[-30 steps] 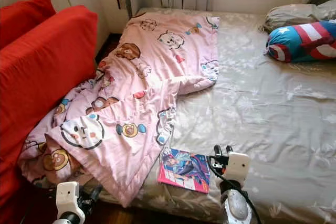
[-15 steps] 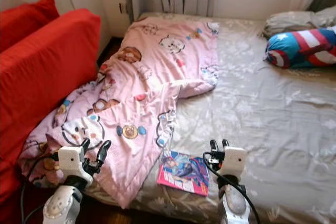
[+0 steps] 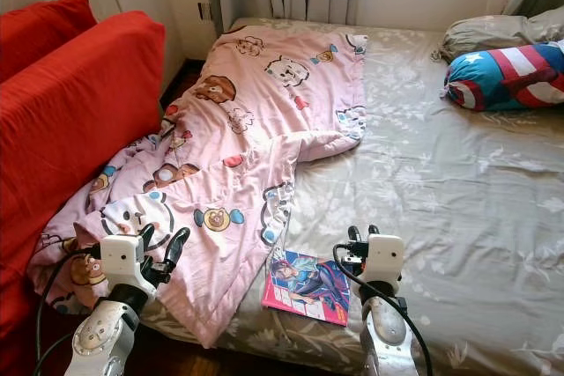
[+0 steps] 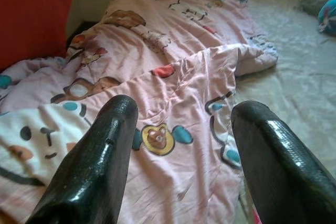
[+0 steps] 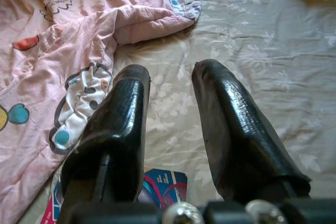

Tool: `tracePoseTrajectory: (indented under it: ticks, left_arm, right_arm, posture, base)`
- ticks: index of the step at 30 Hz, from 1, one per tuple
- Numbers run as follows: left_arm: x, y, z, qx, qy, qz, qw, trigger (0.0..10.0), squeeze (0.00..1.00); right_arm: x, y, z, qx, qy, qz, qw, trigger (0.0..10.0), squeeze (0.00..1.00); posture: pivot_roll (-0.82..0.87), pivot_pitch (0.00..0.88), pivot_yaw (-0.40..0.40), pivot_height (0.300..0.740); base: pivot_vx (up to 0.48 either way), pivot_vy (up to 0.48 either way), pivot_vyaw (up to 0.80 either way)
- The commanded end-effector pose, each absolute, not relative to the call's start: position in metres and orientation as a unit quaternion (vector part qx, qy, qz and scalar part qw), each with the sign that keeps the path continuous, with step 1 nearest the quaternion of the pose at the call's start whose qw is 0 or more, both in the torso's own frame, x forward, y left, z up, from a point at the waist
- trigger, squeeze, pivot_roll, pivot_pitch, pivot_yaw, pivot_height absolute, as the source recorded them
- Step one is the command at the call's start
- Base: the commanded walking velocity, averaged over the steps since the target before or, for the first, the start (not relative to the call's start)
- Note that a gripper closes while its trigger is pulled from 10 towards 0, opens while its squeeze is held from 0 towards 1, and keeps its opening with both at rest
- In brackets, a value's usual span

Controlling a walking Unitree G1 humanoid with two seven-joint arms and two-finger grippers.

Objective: Clean up the room

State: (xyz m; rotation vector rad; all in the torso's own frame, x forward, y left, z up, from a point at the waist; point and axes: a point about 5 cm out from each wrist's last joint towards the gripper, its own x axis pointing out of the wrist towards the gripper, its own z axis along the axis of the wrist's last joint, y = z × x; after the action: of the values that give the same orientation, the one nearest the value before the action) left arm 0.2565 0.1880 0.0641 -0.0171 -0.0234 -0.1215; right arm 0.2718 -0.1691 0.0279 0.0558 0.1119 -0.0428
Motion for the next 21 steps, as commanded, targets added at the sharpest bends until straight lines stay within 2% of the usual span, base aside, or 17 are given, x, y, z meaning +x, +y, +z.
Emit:
tracePoseTrajectory:
  ticks: [1,14,17,21]
  left_arm:
    - [0.256,0.19,0.064,-0.006,-0.004,-0.059,0.998,10.0,0.0]
    - [0.263,0.184,0.07,-0.017,-0.007,-0.062,0.998,10.0,0.0]
    - [0.262,0.182,0.07,-0.024,-0.007,-0.058,0.998,10.0,0.0]
    - [0.262,0.179,0.07,-0.026,-0.004,-0.058,0.998,10.0,0.0]
  right_arm:
    - [0.27,-0.169,0.029,0.026,0.051,-0.019,0.998,10.0,0.0]
    - [0.281,-0.166,0.037,0.018,0.046,-0.012,0.999,10.0,0.0]
    - [0.282,-0.169,0.038,0.019,0.043,-0.019,0.999,10.0,0.0]
    - [0.281,-0.169,0.039,0.03,0.034,-0.025,0.999,10.0,0.0]
  posture:
    - [-0.04,0.171,-0.013,0.68]
    - [-0.04,0.181,-0.007,0.68]
    - [-0.03,0.175,-0.009,0.65]
    - [-0.03,0.172,-0.01,0.646]
  base:
    - [0.0,0.0,0.0]
    - [0.0,0.0,0.0]
    - [0.0,0.0,0.0]
    - [0.0,0.0,0.0]
